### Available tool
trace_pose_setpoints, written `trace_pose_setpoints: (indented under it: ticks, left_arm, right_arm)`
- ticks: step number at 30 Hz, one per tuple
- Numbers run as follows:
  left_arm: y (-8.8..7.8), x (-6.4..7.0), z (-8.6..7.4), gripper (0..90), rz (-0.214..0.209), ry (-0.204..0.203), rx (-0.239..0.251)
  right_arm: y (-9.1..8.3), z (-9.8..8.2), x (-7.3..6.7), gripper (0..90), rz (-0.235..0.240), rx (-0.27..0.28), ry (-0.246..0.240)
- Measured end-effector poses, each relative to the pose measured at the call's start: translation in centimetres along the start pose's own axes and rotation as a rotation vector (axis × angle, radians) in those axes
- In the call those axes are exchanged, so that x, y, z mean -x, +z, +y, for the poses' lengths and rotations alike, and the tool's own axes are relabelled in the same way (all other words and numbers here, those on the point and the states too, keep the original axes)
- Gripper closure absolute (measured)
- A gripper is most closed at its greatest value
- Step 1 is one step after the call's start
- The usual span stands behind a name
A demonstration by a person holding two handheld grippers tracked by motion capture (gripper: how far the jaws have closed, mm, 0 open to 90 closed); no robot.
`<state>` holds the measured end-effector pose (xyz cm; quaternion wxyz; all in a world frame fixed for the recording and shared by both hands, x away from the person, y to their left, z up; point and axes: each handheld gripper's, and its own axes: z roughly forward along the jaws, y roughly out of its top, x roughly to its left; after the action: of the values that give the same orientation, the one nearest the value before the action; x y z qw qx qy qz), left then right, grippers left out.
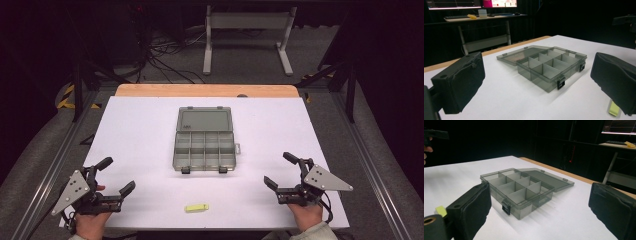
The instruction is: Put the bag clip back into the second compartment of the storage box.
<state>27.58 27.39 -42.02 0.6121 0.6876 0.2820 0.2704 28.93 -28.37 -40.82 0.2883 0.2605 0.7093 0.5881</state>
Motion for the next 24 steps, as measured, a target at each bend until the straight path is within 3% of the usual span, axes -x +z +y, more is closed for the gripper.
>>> trace_pose_setpoints:
  ticks: [6, 16, 24]
  left_arm:
    - [0.2, 0.0, 0.2, 0.0, 0.007, 0.015, -0.025]
    - [0.3, 0.4, 0.5, 0.0, 0.000, 0.006, -0.031]
    - [1.6, 0.8, 1.5, 0.2, -0.063, -0.023, -0.030]
  right_arm:
    - [0.0, 0.0, 0.0, 5.5, 0.008, 0.001, -0.002]
    - [0.1, 0.0, -0.1, 5.5, 0.019, -0.010, 0.000]
    - [0.4, -0.1, -0.1, 5.9, 0.027, -0.023, -0.002]
